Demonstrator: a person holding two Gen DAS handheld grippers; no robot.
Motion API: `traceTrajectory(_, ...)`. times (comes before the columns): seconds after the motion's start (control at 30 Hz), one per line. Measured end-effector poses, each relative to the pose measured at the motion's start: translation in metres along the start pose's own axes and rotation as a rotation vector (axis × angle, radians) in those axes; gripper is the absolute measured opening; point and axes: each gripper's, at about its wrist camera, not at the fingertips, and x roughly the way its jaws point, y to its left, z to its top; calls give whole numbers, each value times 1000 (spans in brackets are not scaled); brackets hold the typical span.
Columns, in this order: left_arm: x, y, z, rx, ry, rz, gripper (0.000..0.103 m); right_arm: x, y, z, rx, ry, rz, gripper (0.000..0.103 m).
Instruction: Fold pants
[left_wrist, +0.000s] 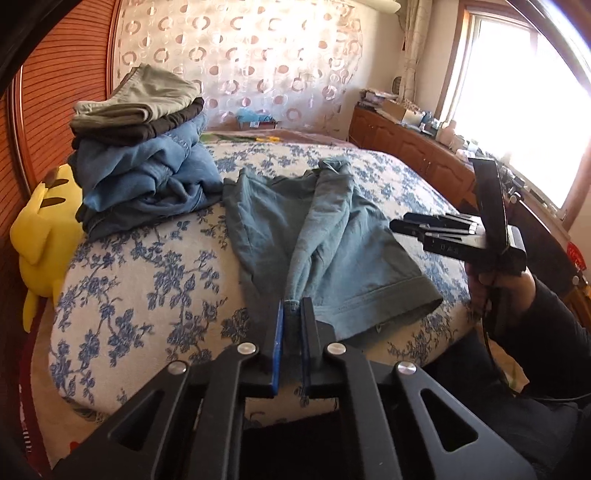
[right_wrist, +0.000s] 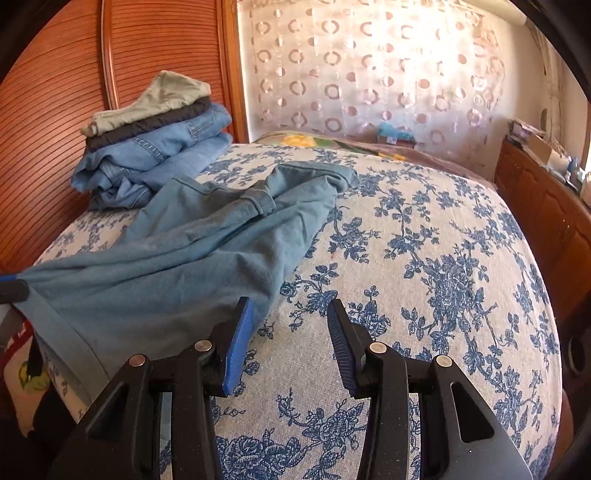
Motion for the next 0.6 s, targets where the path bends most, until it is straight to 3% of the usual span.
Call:
traceTrajectory(0.3, 14, 16, -15, -40, 49, 54, 8, 1, 1, 0, -2, 3, 3, 42)
traceTrajectory(0.47, 11, 17, -6, -33, 14, 84, 34, 1, 1, 0, -3, 3, 3, 42)
traceTrajectory(0.6, 9, 20, 6, -32, -17, 90, 43, 1, 0, 0, -2, 2, 2, 42)
